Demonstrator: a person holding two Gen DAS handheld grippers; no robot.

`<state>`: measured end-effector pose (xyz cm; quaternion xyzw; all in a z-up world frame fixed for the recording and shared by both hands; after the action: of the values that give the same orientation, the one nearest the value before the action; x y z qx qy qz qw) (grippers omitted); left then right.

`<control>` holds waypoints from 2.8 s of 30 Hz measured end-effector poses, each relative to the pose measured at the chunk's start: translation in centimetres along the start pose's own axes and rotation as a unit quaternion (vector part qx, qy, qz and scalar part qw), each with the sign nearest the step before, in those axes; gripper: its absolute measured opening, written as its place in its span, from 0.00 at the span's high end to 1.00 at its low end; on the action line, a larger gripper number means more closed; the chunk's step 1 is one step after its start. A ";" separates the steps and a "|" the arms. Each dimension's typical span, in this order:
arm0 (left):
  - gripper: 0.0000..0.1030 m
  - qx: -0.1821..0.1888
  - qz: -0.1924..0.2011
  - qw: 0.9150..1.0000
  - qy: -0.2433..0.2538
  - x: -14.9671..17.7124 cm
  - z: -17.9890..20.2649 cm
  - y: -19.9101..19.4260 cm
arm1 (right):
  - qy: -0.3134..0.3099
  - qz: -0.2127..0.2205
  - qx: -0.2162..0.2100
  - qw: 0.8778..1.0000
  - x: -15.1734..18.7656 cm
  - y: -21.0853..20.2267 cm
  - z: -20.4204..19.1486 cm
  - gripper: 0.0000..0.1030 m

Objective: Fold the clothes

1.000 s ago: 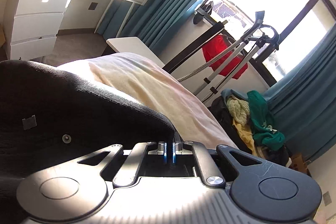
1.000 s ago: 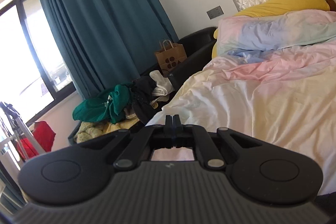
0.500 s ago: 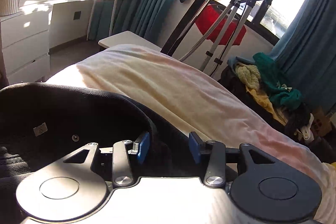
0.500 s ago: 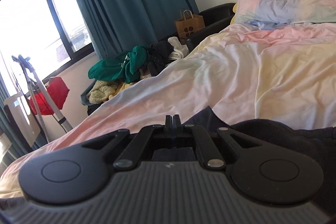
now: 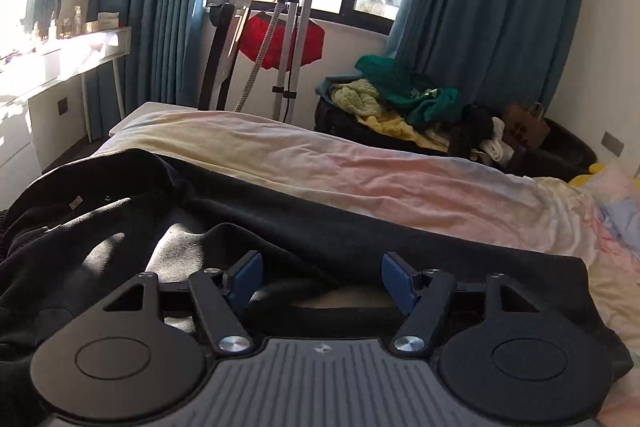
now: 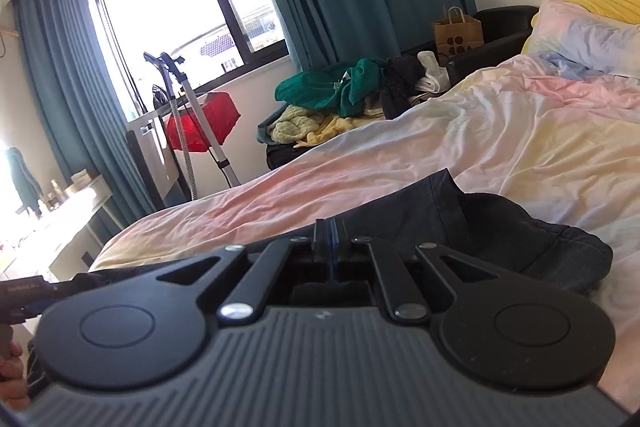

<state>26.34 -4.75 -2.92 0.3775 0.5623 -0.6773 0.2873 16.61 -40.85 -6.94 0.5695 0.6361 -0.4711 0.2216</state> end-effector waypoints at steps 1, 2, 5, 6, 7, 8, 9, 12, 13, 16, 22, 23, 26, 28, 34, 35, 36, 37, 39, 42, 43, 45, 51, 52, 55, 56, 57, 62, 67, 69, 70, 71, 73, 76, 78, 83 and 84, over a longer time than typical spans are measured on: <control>0.23 0.005 0.004 1.000 0.013 0.3 1.1 -0.3 | 0.001 0.000 -0.002 1.000 0.2 -0.7 0.2 0.94; 0.21 0.009 0.008 1.000 0.027 0.6 2.1 -0.6 | 0.002 -0.006 -0.006 1.000 0.5 -1.0 0.2 0.94; 0.21 0.008 0.013 0.997 0.081 1.7 5.0 -0.3 | -0.005 -0.025 -0.026 0.999 1.0 -1.0 0.1 0.94; 0.21 0.006 0.011 0.995 0.098 1.9 5.9 0.0 | -0.007 -0.023 -0.030 0.999 0.8 -0.9 0.0 0.94; 0.21 0.008 0.010 0.993 0.116 2.2 6.7 0.5 | -0.008 -0.021 -0.033 0.999 0.6 -0.8 0.0 0.94; 0.21 0.010 0.010 0.991 0.132 2.3 7.4 1.1 | -0.005 -0.016 -0.033 0.999 0.4 -0.9 0.1 0.94; 0.21 0.013 0.010 0.989 0.148 2.3 8.1 1.8 | -0.002 -0.011 -0.034 0.999 0.2 -1.0 0.2 0.94; 0.21 0.023 0.006 0.981 0.191 2.7 10.3 4.4 | 0.001 -0.006 -0.033 0.999 0.3 -0.4 0.7 0.94; 0.21 0.027 0.004 0.978 0.205 2.8 11.1 5.3 | 0.000 -0.009 -0.026 1.000 0.6 0.0 1.1 0.94; 0.21 0.041 0.001 0.969 0.244 3.2 13.3 8.0 | 0.011 -0.033 -0.001 0.999 1.7 1.7 2.2 0.94; 0.20 0.081 -0.009 0.935 0.345 5.2 18.1 12.9 | 0.028 -0.043 -0.004 0.999 2.2 3.3 2.5 0.94; 0.18 0.084 -0.012 0.929 0.361 5.8 18.7 13.6 | 0.026 -0.042 -0.001 0.999 2.2 3.4 2.6 0.94; 0.12 0.080 -0.018 0.914 0.398 6.6 19.9 15.3 | 0.030 -0.042 0.013 0.999 2.3 4.1 3.3 0.94; 0.12 0.078 -0.017 0.907 0.414 6.8 20.5 16.2 | 0.044 -0.045 0.026 0.998 2.4 4.7 4.1 0.93; 0.11 0.077 -0.014 0.902 0.425 6.5 21.9 18.1 | 0.066 -0.058 0.043 0.995 2.9 5.7 5.3 0.91; 0.11 0.080 -0.014 0.904 0.419 6.4 22.1 18.3 | 0.066 -0.056 0.043 0.995 2.8 5.6 5.3 0.84; 0.11 0.083 -0.014 0.905 0.417 6.4 22.3 18.4 | 0.067 -0.054 0.043 0.995 2.8 5.6 5.4 0.72; 0.11 0.086 -0.013 0.906 0.415 6.4 22.5 18.4 | 0.067 -0.051 0.043 0.995 2.7 5.5 5.5 0.63; 0.11 0.085 -0.010 0.904 0.418 6.5 22.8 18.5 | 0.073 -0.040 0.042 0.996 2.5 5.2 5.6 0.34; 0.11 0.084 -0.005 0.902 0.424 6.6 23.1 18.6 | 0.076 -0.029 0.044 0.996 2.2 5.0 5.7 0.31; 0.11 0.083 -0.003 0.901 0.426 6.7 23.2 18.6 | 0.077 -0.029 0.044 0.996 2.1 5.0 5.8 0.31; 0.11 0.082 0.000 0.900 0.429 6.6 23.2 18.6 | 0.082 -0.029 0.046 0.995 2.1 5.0 6.0 0.31; 0.15 0.079 0.002 0.893 0.442 6.5 24.0 19.2 | 0.119 -0.020 0.057 0.991 1.8 4.8 7.4 0.31; 0.17 0.079 0.001 0.891 0.446 6.5 24.2 19.4 | 0.124 -0.020 0.059 0.990 1.7 4.8 7.7 0.31; 0.19 0.082 -0.002 0.885 0.458 7.0 25.2 20.0 | 0.135 -0.018 0.063 0.989 1.8 4.7 8.2 0.31; 0.20 0.100 -0.006 0.881 0.463 7.5 25.7 19.8 | 0.138 -0.017 0.063 0.988 1.7 4.6 8.3 0.31; 0.19 0.117 -0.009 0.875 0.469 7.9 26.3 19.5 | 0.140 -0.016 0.063 0.988 1.7 4.6 8.4 0.31; 0.19 0.160 -0.020 0.846 0.508 10.2 27.8 19.0 | 0.160 -0.008 0.071 0.985 1.4 4.5 9.5 0.31; 0.20 0.159 -0.037 0.854 0.495 11.2 28.4 20.6 | 0.168 -0.012 0.072 0.983 1.7 4.8 9.8 0.31; 0.46 0.167 -0.059 0.875 0.451 10.5 28.4 21.6 | 0.168 -0.013 0.072 0.983 1.7 4.8 9.8 0.31; 0.73 0.174 -0.066 0.885 0.428 9.9 28.5 21.8 | 0.167 -0.012 0.073 0.983 1.7 4.7 9.7 0.31; 0.97 0.173 -0.063 0.895 0.407 9.1 28.7 22.0 | 0.168 -0.010 0.073 0.983 1.7 4.6 9.7 0.31; 0.97 0.165 -0.045 0.915 0.364 6.6 29.0 22.1 | 0.174 -0.004 0.076 0.982 1.7 4.3 9.8 0.31; 0.97 0.155 -0.023 0.942 0.297 1.6 29.0 22.9 | 0.182 0.012 0.081 0.980 1.6 3.7 9.8 0.31; 0.97 0.128 -0.003 0.953 0.275 -1.8 28.8 23.9 | 0.181 0.027 0.086 0.979 1.5 3.4 9.7 0.31; 0.97 0.026 0.028 0.968 0.249 -8.8 28.6 28.3 | 0.177 0.035 0.096 0.979 1.8 4.1 9.9 0.31; 0.96 0.003 0.031 0.968 0.248 -9.9 28.5 29.7 | 0.177 0.029 0.097 0.979 2.0 4.6 10.0 0.31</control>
<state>50.57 -38.99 -8.49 0.5518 0.6021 -0.5549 0.1584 17.81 -48.74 -14.74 0.6810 0.5996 -0.4156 0.0628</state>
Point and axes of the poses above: each gripper's, at about its wrist camera, not at the fingertips, and y roughly the way its jaws point, z to its right, x to its underside, the point moved 8 cm from there along y, roughly the way its jaws point, and after that the axes turned 5 degrees about y, right-handed, at the moved point
